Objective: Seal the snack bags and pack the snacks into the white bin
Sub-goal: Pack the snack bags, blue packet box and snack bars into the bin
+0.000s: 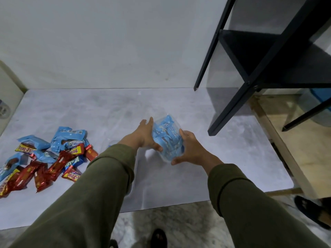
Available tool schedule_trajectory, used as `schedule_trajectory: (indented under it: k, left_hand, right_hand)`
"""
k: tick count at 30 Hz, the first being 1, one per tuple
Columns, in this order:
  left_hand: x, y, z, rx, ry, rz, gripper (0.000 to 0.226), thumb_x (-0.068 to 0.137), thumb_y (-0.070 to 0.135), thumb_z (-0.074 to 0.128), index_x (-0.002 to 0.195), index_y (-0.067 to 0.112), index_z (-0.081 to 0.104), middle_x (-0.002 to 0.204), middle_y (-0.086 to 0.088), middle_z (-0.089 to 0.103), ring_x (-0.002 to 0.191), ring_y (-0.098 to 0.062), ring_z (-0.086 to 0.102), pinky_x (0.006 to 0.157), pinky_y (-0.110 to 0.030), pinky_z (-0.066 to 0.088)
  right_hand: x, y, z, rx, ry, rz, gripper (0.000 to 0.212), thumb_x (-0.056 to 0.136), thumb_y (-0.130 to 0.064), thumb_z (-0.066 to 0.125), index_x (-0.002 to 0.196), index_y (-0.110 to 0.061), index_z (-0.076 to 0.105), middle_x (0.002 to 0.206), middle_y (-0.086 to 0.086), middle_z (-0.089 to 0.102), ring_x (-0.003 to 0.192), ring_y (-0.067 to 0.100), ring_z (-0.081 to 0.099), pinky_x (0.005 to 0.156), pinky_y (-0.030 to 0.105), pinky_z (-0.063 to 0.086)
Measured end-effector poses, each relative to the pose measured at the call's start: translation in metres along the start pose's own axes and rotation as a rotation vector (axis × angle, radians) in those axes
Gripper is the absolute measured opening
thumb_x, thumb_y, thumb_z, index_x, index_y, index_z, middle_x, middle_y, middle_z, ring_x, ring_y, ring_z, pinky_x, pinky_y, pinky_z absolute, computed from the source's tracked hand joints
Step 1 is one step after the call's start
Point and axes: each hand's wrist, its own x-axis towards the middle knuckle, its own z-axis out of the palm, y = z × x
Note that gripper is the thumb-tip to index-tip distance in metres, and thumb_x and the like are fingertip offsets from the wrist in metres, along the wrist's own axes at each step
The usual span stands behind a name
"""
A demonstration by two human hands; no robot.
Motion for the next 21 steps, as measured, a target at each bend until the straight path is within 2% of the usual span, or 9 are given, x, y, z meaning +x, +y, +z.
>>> schedule_trajectory:
  k: [4,6,8,10,14,21]
  left_hand:
    - [-0.004,0.002,-0.003,0.034,-0.004,0.021,0.135,0.058,0.038,0.087,0.15,0.012,-0.008,0.154,-0.013,0.011,0.142,-0.029,0.019,0.114,-0.034,0.022]
    - [-0.008,0.005,-0.008,0.041,-0.003,0.039,0.137,0.056,0.038,0.088,0.15,0.012,-0.008,0.152,-0.013,0.015,0.14,-0.03,0.022,0.113,-0.034,0.024]
    - [-0.014,0.01,-0.016,0.055,0.005,0.077,0.136,0.056,0.039,0.088,0.15,0.011,-0.006,0.151,-0.014,0.018,0.139,-0.029,0.024,0.112,-0.033,0.025]
    - [-0.025,0.014,-0.026,0.061,0.012,0.118,0.134,0.058,0.039,0.087,0.15,0.01,-0.006,0.154,-0.014,0.015,0.141,-0.029,0.02,0.113,-0.032,0.022]
    - [-0.055,0.017,-0.054,0.077,0.033,0.19,0.125,0.065,0.037,0.084,0.151,0.009,-0.004,0.158,-0.016,0.007,0.146,-0.026,0.008,0.115,-0.031,0.015]
    - [-0.124,-0.022,-0.094,0.125,0.129,0.251,0.101,0.074,0.033,0.078,0.149,0.007,0.016,0.152,-0.015,0.028,0.139,-0.03,0.029,0.11,-0.03,0.026]
  right_hand:
    - [-0.006,-0.005,0.004,-0.013,0.028,0.008,0.132,0.052,-0.033,0.091,0.151,-0.012,0.006,0.149,0.002,0.016,0.137,0.019,0.027,0.107,0.021,0.031]
    - [-0.012,-0.011,0.002,-0.018,0.042,0.021,0.131,0.053,-0.033,0.09,0.151,-0.013,0.005,0.151,0.001,0.013,0.139,0.019,0.024,0.111,0.024,0.027]
    - [-0.021,-0.02,-0.002,-0.024,0.072,0.051,0.13,0.055,-0.034,0.09,0.151,-0.015,0.005,0.152,-0.002,0.01,0.14,0.017,0.022,0.11,0.019,0.021]
    - [-0.032,-0.03,-0.007,-0.013,0.11,0.067,0.128,0.056,-0.034,0.089,0.151,-0.015,0.005,0.152,-0.002,0.01,0.139,0.016,0.022,0.104,0.013,0.017]
    - [-0.06,-0.063,-0.012,0.001,0.183,0.054,0.126,0.057,-0.035,0.088,0.151,-0.012,0.007,0.154,0.003,0.01,0.142,0.019,0.02,0.111,0.018,0.015]
    - [-0.1,-0.132,0.033,0.094,0.264,0.059,0.121,0.059,-0.033,0.088,0.15,-0.01,0.012,0.151,0.004,0.019,0.137,0.02,0.031,0.111,0.022,0.023]
